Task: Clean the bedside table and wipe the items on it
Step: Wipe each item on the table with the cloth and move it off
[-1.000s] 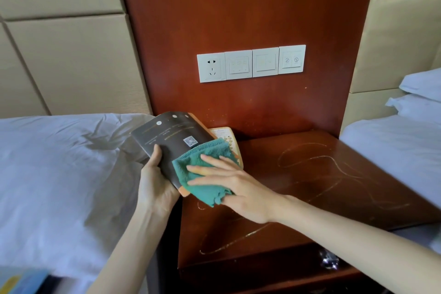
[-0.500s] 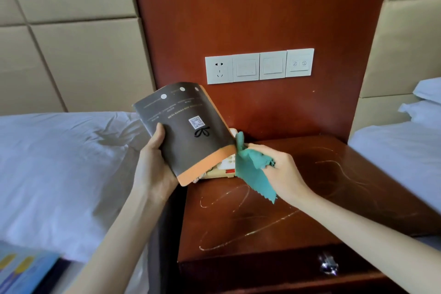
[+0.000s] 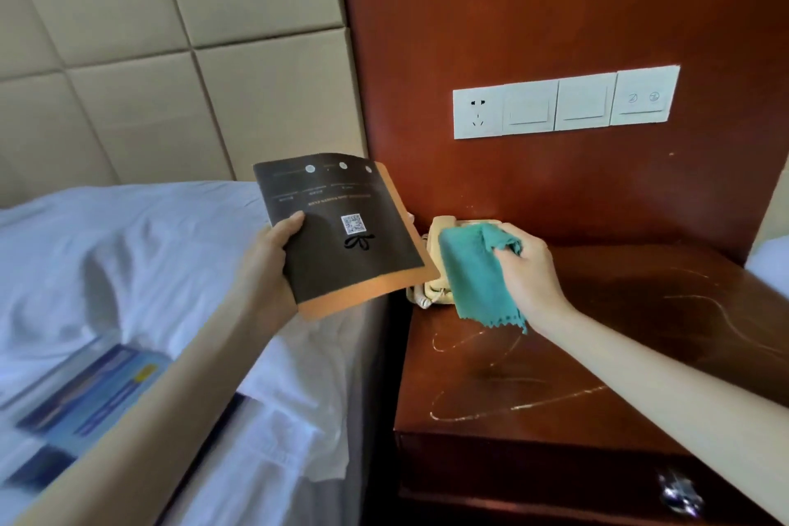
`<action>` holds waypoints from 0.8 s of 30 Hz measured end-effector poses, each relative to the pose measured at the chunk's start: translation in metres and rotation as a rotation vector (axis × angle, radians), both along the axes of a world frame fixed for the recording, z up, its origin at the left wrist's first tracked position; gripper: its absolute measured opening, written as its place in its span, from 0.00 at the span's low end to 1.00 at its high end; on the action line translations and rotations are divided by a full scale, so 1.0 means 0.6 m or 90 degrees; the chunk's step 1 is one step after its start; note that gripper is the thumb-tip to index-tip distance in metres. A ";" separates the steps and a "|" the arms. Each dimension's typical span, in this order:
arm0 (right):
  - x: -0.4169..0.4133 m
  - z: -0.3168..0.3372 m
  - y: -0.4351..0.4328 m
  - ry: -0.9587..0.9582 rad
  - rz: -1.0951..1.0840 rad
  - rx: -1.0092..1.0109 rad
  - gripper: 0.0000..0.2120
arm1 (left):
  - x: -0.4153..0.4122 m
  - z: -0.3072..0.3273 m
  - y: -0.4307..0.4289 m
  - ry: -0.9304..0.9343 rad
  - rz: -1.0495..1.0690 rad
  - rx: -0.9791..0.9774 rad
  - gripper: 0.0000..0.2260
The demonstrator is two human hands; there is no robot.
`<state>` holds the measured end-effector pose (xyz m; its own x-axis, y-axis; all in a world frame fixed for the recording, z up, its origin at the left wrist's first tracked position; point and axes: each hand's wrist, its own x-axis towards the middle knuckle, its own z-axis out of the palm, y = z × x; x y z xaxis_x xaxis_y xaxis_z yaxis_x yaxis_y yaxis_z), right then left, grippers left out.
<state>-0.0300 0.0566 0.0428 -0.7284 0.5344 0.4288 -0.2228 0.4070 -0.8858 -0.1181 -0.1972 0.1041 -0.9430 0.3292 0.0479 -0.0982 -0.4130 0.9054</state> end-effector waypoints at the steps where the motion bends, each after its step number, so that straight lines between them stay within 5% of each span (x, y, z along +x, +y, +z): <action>1: -0.008 0.004 -0.012 0.009 0.013 -0.002 0.17 | -0.005 0.001 -0.018 0.007 0.028 -0.011 0.11; 9: -0.077 0.030 -0.114 0.064 0.065 0.021 0.14 | -0.016 0.010 -0.175 0.063 0.205 -0.084 0.03; 17: -0.124 0.043 -0.189 0.081 0.116 0.022 0.14 | -0.025 -0.019 -0.355 0.037 0.269 -0.259 0.17; 24: -0.144 0.049 -0.235 0.115 0.121 0.040 0.15 | -0.040 -0.033 -0.412 0.103 0.331 -0.434 0.04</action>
